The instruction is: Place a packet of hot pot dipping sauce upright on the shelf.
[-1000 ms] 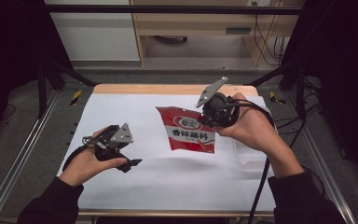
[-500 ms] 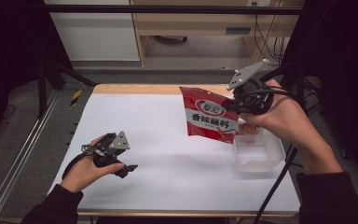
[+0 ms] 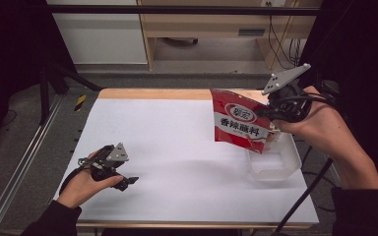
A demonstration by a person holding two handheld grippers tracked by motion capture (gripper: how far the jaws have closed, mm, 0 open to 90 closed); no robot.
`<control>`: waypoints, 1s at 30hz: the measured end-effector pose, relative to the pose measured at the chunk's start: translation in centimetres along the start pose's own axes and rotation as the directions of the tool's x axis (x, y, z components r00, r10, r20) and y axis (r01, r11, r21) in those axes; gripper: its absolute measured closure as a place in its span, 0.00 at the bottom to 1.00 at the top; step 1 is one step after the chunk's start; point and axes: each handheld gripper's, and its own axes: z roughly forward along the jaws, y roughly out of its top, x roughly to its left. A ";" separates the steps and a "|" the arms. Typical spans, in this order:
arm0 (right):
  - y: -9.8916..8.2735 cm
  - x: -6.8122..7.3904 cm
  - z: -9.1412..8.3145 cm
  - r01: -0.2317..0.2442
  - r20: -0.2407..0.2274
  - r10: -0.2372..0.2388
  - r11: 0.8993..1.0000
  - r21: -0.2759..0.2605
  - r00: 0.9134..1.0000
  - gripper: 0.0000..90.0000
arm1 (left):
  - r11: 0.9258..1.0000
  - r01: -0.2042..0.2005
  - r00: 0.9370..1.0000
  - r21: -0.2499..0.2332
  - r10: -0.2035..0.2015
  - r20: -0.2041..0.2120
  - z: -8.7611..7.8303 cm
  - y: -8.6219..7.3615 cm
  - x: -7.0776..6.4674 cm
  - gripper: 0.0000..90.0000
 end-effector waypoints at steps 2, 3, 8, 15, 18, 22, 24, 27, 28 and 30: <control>-0.5 -0.3 -0.1 -0.016 0.005 0.016 1.000 -0.010 1.000 1.00 | 1.000 0.011 1.000 0.005 -0.011 -0.001 0.0 -0.3 0.3 0.15; -0.7 -0.4 -0.1 -0.020 0.011 0.020 1.000 -0.011 1.000 1.00 | 1.000 0.015 1.000 0.005 -0.015 0.000 0.0 -0.5 0.4 0.15; -1.9 -1.0 -0.6 -0.038 0.028 0.038 0.999 -0.007 0.999 1.00 | 0.999 0.037 0.999 -0.002 -0.037 -0.014 -0.3 -0.9 0.8 0.13; -3.8 -1.7 -1.0 -0.073 0.041 0.073 0.997 -0.006 0.997 1.00 | 0.999 0.034 0.999 0.006 -0.034 -0.002 -0.1 -0.9 0.8 0.12; -4.6 -2.0 -1.1 -0.090 0.048 0.090 0.996 0.000 0.995 1.00 | 0.999 0.034 0.999 0.006 -0.034 -0.005 0.0 -0.9 0.8 0.12; -5.7 -2.5 -1.1 -0.109 0.051 0.108 0.994 0.008 0.993 1.00 | 0.999 0.033 0.999 0.017 -0.033 -0.007 0.0 -1.0 0.9 0.12; -6.2 -2.8 -1.2 -0.121 0.056 0.120 0.993 0.013 0.991 1.00 | 0.999 0.026 1.000 0.033 -0.026 -0.008 0.0 -1.0 1.0 0.12; -7.0 -3.2 -1.2 -0.135 0.055 0.134 0.991 0.011 0.989 1.00 | 0.999 0.027 1.000 0.047 -0.027 -0.008 0.2 -1.1 1.2 0.12; -7.2 -3.4 -1.2 -0.140 0.058 0.139 0.990 0.010 0.989 1.00 | 0.998 0.023 1.000 0.053 -0.023 -0.007 0.2 -1.1 1.3 0.12; -7.7 -3.6 -1.3 -0.146 0.058 0.145 0.989 0.012 0.988 1.00 | 0.998 0.023 1.000 0.060 -0.022 -0.010 0.1 -1.1 1.3 0.12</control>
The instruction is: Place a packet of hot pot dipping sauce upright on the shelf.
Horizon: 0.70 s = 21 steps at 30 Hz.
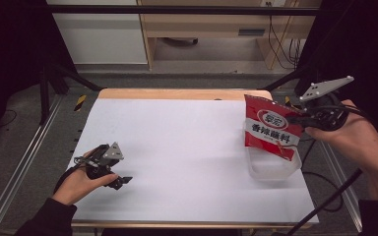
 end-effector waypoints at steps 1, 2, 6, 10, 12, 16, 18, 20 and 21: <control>-0.2 -0.1 0.0 -0.006 0.000 0.006 1.000 0.000 1.000 1.00 | 1.000 -0.001 1.000 0.001 0.001 -0.001 0.0 0.0 0.0 0.12; -0.4 -0.2 0.0 -0.011 0.001 0.011 1.000 0.002 1.000 1.00 | 1.000 0.002 1.000 -0.001 -0.002 0.001 0.0 0.0 0.1 0.12; -1.1 -0.6 0.1 -0.026 0.006 0.026 1.000 0.002 1.000 1.00 | 1.000 0.005 1.000 0.002 -0.005 0.000 0.0 -0.1 0.1 0.12; -1.8 -1.1 0.3 -0.048 0.013 0.048 0.999 -0.010 0.999 1.00 | 1.000 0.005 1.000 0.006 -0.005 0.005 0.2 -0.3 0.1 0.12; -1.9 -1.3 0.2 -0.052 0.016 0.052 0.999 -0.012 0.999 1.00 | 1.000 0.005 1.000 0.006 -0.005 0.005 0.2 -0.3 0.1 0.12; -2.2 -1.6 0.0 -0.071 0.019 0.071 0.997 -0.025 0.997 1.00 | 1.000 0.003 1.000 0.005 -0.003 0.002 0.1 -0.1 0.2 0.12; -2.3 -1.6 0.1 -0.066 0.021 0.066 0.998 -0.018 0.998 1.00 | 1.000 0.005 1.000 0.002 -0.005 0.003 0.1 -0.1 0.2 0.12; -2.5 -1.5 0.5 -0.070 0.021 0.071 0.997 -0.022 0.997 1.00 | 1.000 0.001 1.000 0.005 -0.001 0.005 0.2 0.0 0.1 0.12; -2.8 -1.4 0.9 -0.078 0.015 0.079 0.997 -0.026 0.997 1.00 | 1.000 -0.002 1.000 0.007 0.002 0.003 0.2 0.0 0.0 0.12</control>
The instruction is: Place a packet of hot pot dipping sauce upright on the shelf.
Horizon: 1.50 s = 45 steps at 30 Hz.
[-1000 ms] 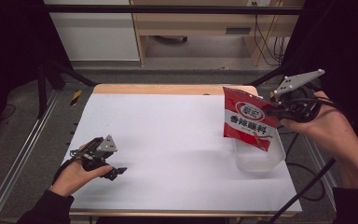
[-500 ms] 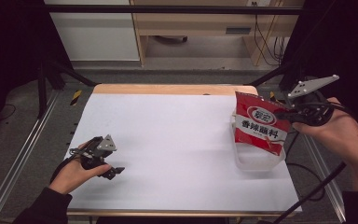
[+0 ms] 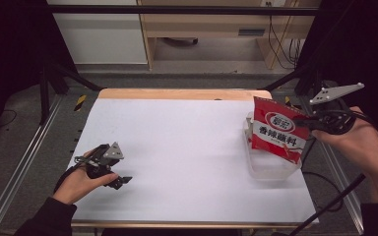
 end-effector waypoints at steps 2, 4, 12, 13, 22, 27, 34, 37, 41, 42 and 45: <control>-0.3 0.1 0.6 -0.006 -0.004 0.006 1.000 -0.003 1.000 1.00 | 1.000 -0.007 1.000 0.006 0.007 0.007 0.1 0.0 -0.1 0.12; -0.6 0.1 1.1 -0.011 -0.009 0.011 1.000 -0.007 1.000 1.00 | 1.000 -0.008 1.000 0.005 0.007 0.007 0.2 0.0 -0.1 0.12; -2.1 0.2 2.8 -0.055 -0.022 0.055 0.998 -0.015 0.998 1.00 | 1.000 -0.007 1.000 0.007 0.007 0.007 0.2 0.0 -0.2 0.12; -2.1 0.2 2.8 -0.055 -0.022 0.055 0.998 -0.015 0.998 1.00 | 1.000 -0.007 1.000 0.007 0.007 0.007 0.2 0.0 -0.2 0.12; -4.3 0.1 2.2 -0.090 -0.031 0.089 0.996 -0.004 0.995 0.99 | 1.000 -0.006 1.000 0.010 0.006 0.011 0.4 0.1 -0.4 0.11; -5.4 0.0 1.9 -0.101 -0.035 0.102 0.995 0.016 0.994 0.99 | 1.000 -0.012 1.000 0.017 0.012 0.017 0.5 0.1 -0.3 0.11; -6.1 0.0 1.9 -0.114 -0.040 0.115 0.993 0.033 0.993 0.99 | 1.000 -0.003 1.000 0.014 0.002 0.019 0.5 -0.1 -0.3 0.11; -6.4 -0.1 1.9 -0.112 -0.042 0.114 0.993 0.046 0.993 0.98 | 1.000 -0.005 1.000 0.017 0.005 0.014 0.5 -0.1 -0.2 0.11; -6.7 -0.1 2.0 -0.123 -0.046 0.126 0.991 0.061 0.991 0.93 | 1.000 -0.004 1.000 0.017 0.004 0.017 0.5 -0.1 -0.2 0.11; -6.8 -0.1 2.0 -0.127 -0.047 0.130 0.990 0.061 0.990 0.90 | 1.000 -0.007 1.000 0.019 0.007 0.016 0.5 -0.1 -0.2 0.11; -6.8 -0.1 2.0 -0.134 -0.047 0.137 0.989 0.062 0.990 0.85 | 1.000 -0.008 1.000 0.021 0.008 0.017 0.5 -0.1 -0.2 0.11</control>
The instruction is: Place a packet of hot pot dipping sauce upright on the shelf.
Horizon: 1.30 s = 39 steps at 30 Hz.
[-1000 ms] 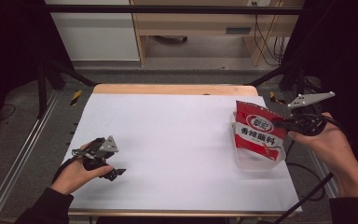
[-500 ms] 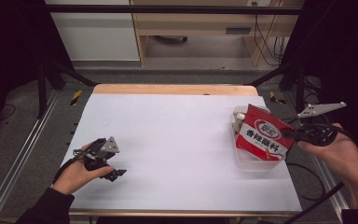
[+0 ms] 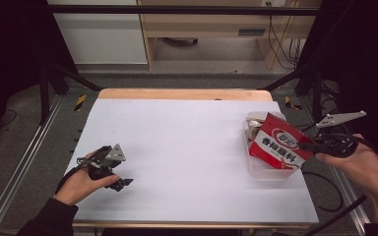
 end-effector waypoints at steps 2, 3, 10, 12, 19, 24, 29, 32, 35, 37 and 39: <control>0.2 0.2 0.2 0.002 0.005 -0.002 1.000 -0.004 1.000 0.70 | 1.000 0.003 1.000 -0.002 -0.003 0.002 0.1 0.0 -0.1 0.11; 0.3 0.2 0.2 0.000 0.013 0.000 1.000 -0.008 1.000 0.65 | 1.000 0.003 1.000 -0.002 -0.003 0.002 0.1 0.0 -0.1 0.11; 1.5 0.4 0.4 -0.008 0.066 0.011 0.999 -0.049 0.998 0.39 | 1.000 0.000 1.000 -0.004 0.000 0.004 0.1 0.2 -0.1 0.11; 2.2 0.6 0.4 -0.012 0.083 0.017 0.997 -0.071 0.996 0.34 | 1.000 0.002 1.000 -0.005 -0.002 0.003 0.2 0.1 -0.1 0.11; 5.5 2.2 0.5 0.016 0.120 -0.005 0.995 -0.097 0.993 0.22 | 1.000 0.006 1.000 -0.008 -0.006 0.001 0.1 0.0 -0.1 0.11; 7.4 2.7 0.8 0.029 0.122 -0.016 0.994 -0.101 0.992 0.20 | 1.000 0.006 1.000 -0.013 -0.006 0.000 0.0 0.0 0.0 0.11; 9.4 3.2 1.2 0.036 0.132 -0.022 0.994 -0.103 0.991 0.20 | 1.000 0.017 1.000 -0.016 -0.017 -0.005 0.1 -0.1 0.0 0.11; 10.6 3.3 1.5 0.017 0.137 -0.003 0.995 -0.101 0.991 0.18 | 1.000 0.009 1.000 -0.010 -0.009 -0.004 0.3 -0.1 -0.2 0.11; 12.1 3.6 1.8 0.008 0.136 0.006 0.995 -0.104 0.991 0.17 | 1.000 0.008 1.000 -0.013 -0.008 -0.003 0.5 -0.1 -0.3 0.11; 12.8 3.9 2.1 0.003 0.140 0.011 0.994 -0.105 0.990 0.17 | 1.000 0.009 1.000 -0.015 -0.009 -0.008 0.5 -0.1 -0.3 0.11; 13.6 4.3 2.4 -0.003 0.149 0.020 0.994 -0.112 0.989 0.17 | 1.000 0.014 1.000 -0.022 -0.014 -0.010 0.6 -0.2 -0.4 0.11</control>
